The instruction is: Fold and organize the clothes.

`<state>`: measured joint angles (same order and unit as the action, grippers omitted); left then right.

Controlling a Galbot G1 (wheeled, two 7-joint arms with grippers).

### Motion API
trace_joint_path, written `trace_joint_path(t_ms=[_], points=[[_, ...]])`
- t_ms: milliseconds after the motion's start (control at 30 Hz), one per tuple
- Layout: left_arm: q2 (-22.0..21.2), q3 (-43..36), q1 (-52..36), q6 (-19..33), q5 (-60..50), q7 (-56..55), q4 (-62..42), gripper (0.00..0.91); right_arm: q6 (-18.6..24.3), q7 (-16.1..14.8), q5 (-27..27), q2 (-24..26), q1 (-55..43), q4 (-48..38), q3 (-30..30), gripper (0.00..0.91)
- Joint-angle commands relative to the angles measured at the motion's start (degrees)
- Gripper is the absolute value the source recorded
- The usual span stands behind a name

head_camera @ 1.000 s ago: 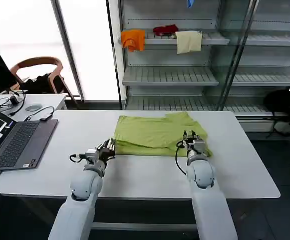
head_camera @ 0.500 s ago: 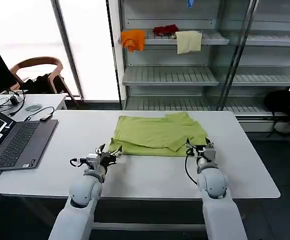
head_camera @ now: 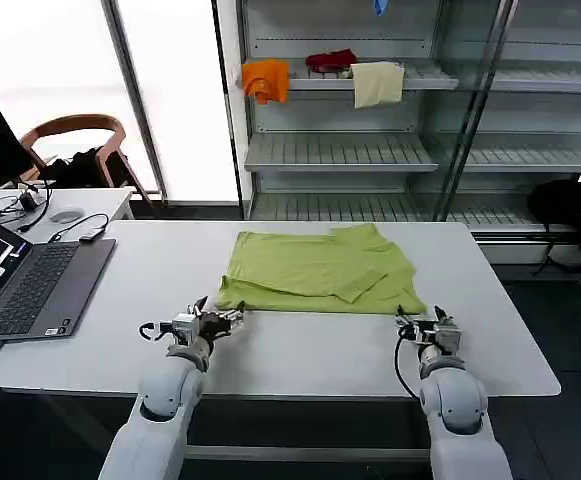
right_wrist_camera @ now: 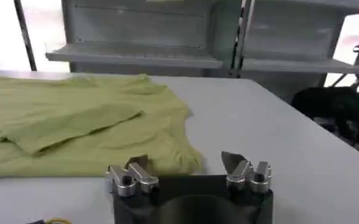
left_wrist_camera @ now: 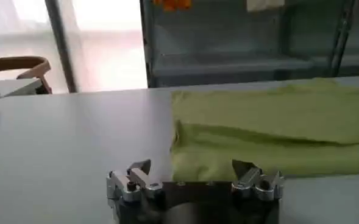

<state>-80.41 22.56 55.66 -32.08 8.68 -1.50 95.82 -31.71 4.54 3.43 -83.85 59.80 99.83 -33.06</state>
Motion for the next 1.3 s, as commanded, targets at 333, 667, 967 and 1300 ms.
trace_joint_path(t_ms=[333,667,967,1300], points=[[-0.4,0.1,0.1,-0.5,-0.4,0.4,-2.5,0.0,-0.1,-0.8,-0.3,0.1,0.5,-0.8,-0.1,0.0],[-0.5,0.0,-0.4,-0.1,-0.4,-0.2,-2.9,0.0,0.3,-1.0,-0.3,0.1,0.7,0.1,0.2,0.0],[0.7,0.1,2.4,1.3,-0.9,-0.7,1.4,0.0,-1.4,0.0,1.5,0.5,3.3,4.9,0.5,0.0],[5.2,6.4,21.7,-1.0,5.4,-0.4,23.0,0.0,-1.6,1.6,2.2,0.3,17.0,21.6,3.5,0.0]])
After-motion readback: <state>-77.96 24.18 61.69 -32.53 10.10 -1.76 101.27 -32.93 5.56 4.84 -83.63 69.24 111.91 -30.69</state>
